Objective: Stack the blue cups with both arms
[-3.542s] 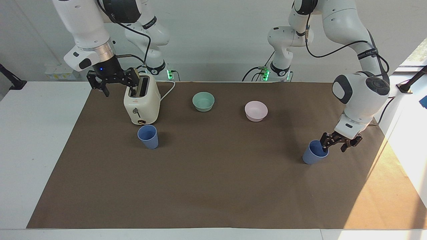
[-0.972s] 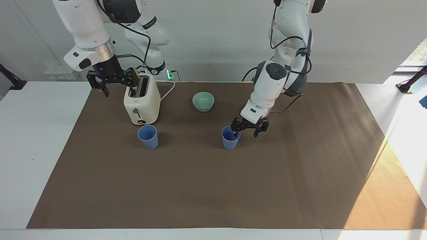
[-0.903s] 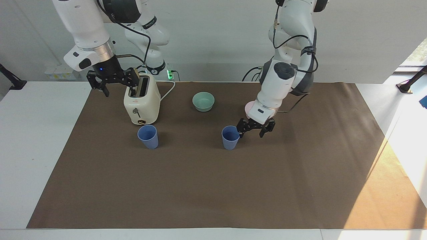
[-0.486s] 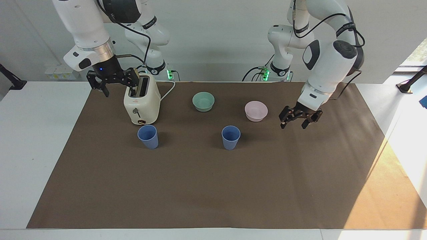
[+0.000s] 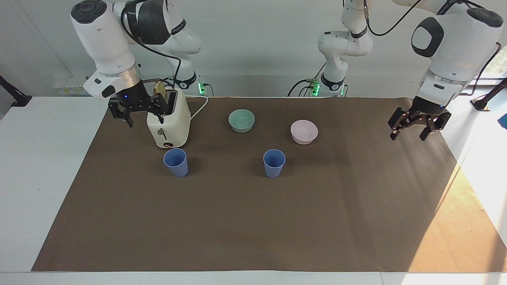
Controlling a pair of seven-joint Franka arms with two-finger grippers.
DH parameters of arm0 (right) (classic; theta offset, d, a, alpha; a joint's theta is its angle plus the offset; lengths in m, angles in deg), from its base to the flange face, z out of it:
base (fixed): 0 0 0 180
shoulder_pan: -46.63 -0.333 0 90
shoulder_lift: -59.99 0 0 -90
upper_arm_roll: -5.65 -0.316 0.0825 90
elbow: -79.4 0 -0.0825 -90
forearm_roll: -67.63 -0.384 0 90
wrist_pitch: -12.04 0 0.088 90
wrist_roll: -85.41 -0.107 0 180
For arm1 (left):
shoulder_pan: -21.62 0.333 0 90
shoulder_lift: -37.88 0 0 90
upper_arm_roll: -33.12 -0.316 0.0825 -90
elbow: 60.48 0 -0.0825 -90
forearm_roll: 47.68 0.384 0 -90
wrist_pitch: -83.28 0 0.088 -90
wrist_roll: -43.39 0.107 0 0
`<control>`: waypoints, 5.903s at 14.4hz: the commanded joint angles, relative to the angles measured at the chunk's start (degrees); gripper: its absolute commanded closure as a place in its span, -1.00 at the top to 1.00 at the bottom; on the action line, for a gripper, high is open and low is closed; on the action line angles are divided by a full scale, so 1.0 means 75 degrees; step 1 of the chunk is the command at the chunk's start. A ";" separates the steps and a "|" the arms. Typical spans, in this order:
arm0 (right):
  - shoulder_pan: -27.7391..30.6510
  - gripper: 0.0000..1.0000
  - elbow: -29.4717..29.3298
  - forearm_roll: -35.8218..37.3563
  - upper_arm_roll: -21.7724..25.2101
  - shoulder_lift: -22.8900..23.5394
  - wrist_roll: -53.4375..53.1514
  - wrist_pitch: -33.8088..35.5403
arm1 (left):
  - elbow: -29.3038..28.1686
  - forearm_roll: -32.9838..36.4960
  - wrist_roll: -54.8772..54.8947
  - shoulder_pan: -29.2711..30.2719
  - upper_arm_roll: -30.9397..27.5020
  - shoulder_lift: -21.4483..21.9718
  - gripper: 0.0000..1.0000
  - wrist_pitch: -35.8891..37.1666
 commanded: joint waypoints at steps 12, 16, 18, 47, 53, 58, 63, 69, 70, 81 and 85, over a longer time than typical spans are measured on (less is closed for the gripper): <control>0.0244 1.00 0.1918 -0.0127 -0.0031 0.1264 0.0231 -0.2452 | -0.0215 0.0107 0.0512 0.0362 0.0166 0.0626 1.00 0.1739; 0.0256 0.85 0.2013 -0.0115 -0.0031 0.1380 0.0360 -0.2734 | -0.0180 0.0119 0.0512 0.0373 0.0154 0.0614 1.00 0.1726; 0.0233 -0.86 0.2013 -0.0115 -0.0043 0.1393 0.0465 -0.2734 | -0.0180 0.0107 0.0500 0.0397 0.0142 0.0614 1.00 0.1750; -0.3951 -1.00 -0.3659 0.0201 -0.0277 0.3244 -0.4796 -0.0144 | -0.0191 0.0107 0.0488 0.0420 0.0154 0.0626 1.00 0.1727; -0.4138 -1.00 -0.3366 0.0470 -0.0289 0.3642 -0.5159 -0.0906 | -0.0191 0.0107 0.0488 0.0420 0.0154 0.0626 1.00 0.1738; -0.4185 -1.00 -0.3167 0.0482 -0.0289 0.3760 -0.5230 -0.0837 | -0.0191 0.0107 0.0488 0.0420 0.0154 0.0626 1.00 0.1750; -0.4372 -1.00 -0.3248 0.0799 -0.0289 0.3713 -0.5476 -0.0252 | -0.0203 0.0107 0.0488 0.0420 0.0154 0.0626 1.00 0.1750; -0.4245 -1.00 -0.3202 0.0764 -0.0289 0.3572 -0.5464 -0.0307 | -0.0215 0.0107 0.0488 0.0420 0.0154 0.0638 1.00 0.1762; -0.4244 -1.00 -0.3132 0.0775 -0.0289 0.3561 -0.5406 -0.0471 | -0.0215 0.0107 0.0488 0.0420 0.0154 0.0626 1.00 0.1762; -0.3462 1.00 -0.3120 0.0694 -0.0207 0.2801 -0.4858 0.0486 | -0.0191 0.0107 0.0570 0.0444 0.0166 0.0638 1.00 0.1762; -0.2314 1.00 -0.3213 0.0670 -0.0207 0.2016 -0.2867 0.1576 | -0.0180 0.0107 0.0558 0.0456 0.0166 0.0626 1.00 0.1762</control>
